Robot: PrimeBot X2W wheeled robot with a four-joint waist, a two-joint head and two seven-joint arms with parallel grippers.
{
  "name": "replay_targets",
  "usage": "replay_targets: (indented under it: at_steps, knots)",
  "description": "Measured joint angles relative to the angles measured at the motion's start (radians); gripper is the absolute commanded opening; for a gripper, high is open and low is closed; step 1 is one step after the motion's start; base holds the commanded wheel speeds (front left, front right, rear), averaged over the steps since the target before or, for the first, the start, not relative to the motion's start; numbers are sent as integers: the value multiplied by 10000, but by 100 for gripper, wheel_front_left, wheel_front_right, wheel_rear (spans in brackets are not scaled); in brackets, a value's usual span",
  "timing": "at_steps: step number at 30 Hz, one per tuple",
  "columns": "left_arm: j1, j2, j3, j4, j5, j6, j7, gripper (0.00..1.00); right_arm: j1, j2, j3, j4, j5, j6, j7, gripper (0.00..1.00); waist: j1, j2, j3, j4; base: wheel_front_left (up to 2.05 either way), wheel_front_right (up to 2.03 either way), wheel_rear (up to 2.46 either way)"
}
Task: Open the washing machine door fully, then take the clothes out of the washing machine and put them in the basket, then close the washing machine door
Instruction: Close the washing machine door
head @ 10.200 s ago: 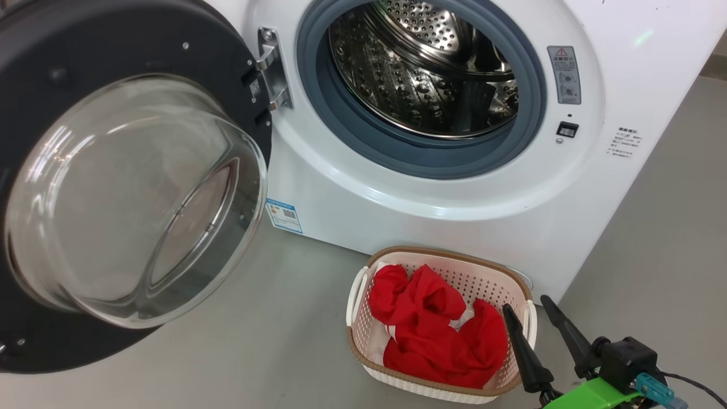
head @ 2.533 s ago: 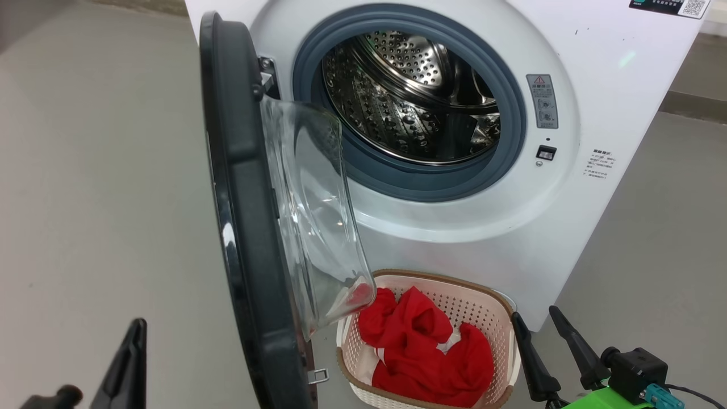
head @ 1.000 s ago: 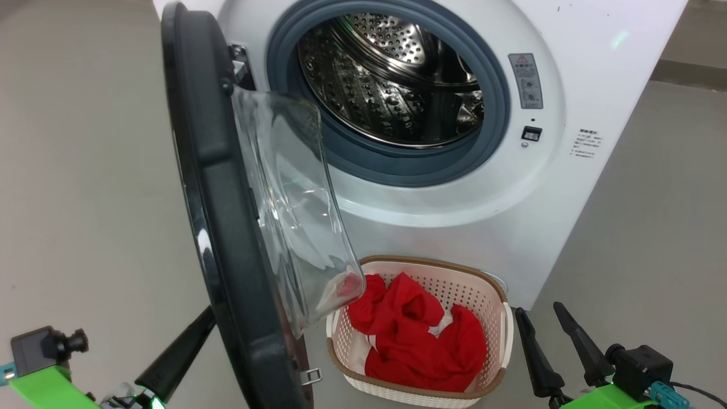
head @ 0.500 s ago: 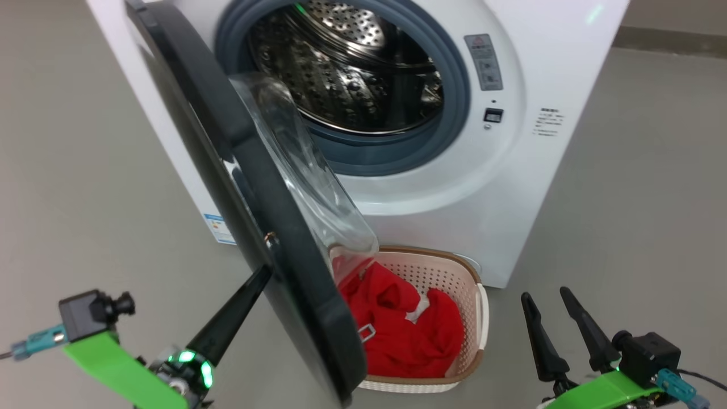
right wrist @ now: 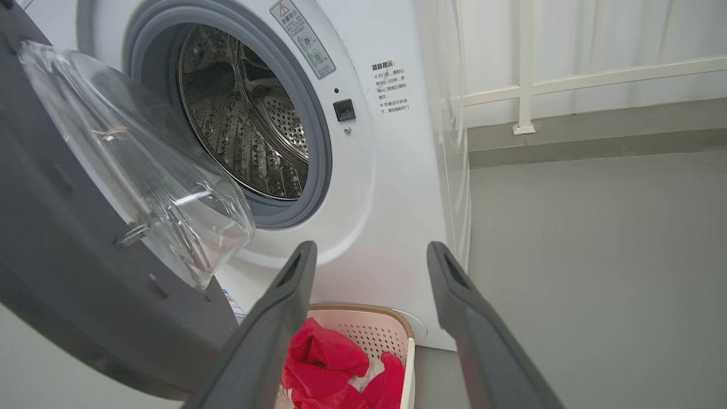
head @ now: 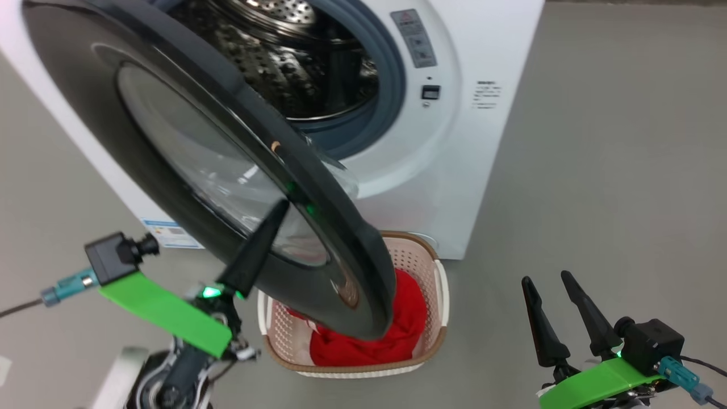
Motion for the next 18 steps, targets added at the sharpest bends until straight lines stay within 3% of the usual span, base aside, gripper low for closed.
replay_targets:
  at_steps: [18]
  knots:
    - [-2727,378,-717,2502,236,0,-2986,0,-385,-4,-13,-84,75,0,0,100,0,0,606,-1564,0,0,0]
